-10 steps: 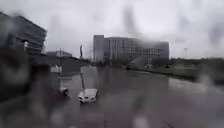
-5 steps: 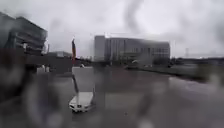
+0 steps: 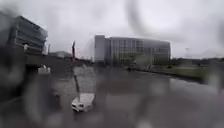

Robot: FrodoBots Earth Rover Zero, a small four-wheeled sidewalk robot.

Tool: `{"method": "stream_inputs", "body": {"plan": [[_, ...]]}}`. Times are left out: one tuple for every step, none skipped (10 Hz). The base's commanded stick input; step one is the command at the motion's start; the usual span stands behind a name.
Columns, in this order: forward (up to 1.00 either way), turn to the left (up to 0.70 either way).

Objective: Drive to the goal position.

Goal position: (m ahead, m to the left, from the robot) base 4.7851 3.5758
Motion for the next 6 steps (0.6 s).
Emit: {"method": "stream_inputs", "body": {"plan": [[1.0,0.0],[1.0,0.0],[1.0,0.0],[1.0,0.0],[1.0,0.0],[1.0,0.0]]}}
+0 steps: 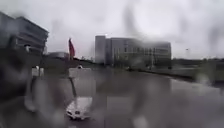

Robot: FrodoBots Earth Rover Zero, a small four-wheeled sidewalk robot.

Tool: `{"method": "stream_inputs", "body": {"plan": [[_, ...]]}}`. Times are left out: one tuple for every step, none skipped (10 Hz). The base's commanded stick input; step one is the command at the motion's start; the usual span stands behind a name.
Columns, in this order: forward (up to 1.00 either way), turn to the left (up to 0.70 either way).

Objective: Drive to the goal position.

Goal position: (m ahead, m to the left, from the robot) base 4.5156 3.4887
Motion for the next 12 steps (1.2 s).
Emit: {"method": "stream_inputs", "body": {"plan": [[1.0,0.0],[1.0,-0.27],[1.0,-0.27],[1.0,-0.07],[1.0,0.0],[1.0,0.0],[1.0,0.0],[0.34,0.0],[0.0,0.0],[0.0,0.0],[0.0,0.0],[0.0,0.0]]}}
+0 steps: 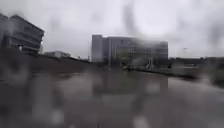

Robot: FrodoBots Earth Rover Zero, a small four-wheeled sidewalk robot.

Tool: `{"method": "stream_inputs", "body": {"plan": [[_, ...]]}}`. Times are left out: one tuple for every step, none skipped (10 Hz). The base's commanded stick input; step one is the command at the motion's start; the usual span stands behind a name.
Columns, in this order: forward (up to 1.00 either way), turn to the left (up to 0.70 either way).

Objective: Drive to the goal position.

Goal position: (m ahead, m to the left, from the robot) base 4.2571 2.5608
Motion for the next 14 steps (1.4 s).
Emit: {"method": "stream_inputs", "body": {"plan": [[0.0,0.0],[0.0,0.0],[0.0,0.0],[0.0,0.0],[0.0,0.0],[-0.37,0.0],[-1.0,0.0],[-1.0,0.0],[-1.0,0.0],[-0.3,0.0],[0.0,0.0],[0.0,0.0],[0.0,0.0],[0.0,0.0]]}}
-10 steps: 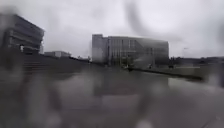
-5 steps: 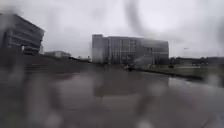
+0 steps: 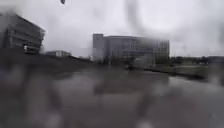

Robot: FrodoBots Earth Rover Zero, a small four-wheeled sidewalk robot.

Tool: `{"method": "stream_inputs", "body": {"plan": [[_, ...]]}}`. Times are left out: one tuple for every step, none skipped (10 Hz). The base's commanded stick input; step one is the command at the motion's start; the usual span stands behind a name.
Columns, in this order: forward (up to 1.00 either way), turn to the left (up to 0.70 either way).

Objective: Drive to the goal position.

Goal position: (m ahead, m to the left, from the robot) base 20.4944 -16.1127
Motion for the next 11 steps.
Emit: {"method": "stream_inputs", "body": {"plan": [[0.0,0.0],[0.0,0.0],[0.0,0.0],[0.0,0.0],[0.0,0.0],[-0.08,0.0],[-0.61,0.0],[-0.86,0.0],[-0.3,0.0],[0.0,0.0],[0.0,0.0]]}}
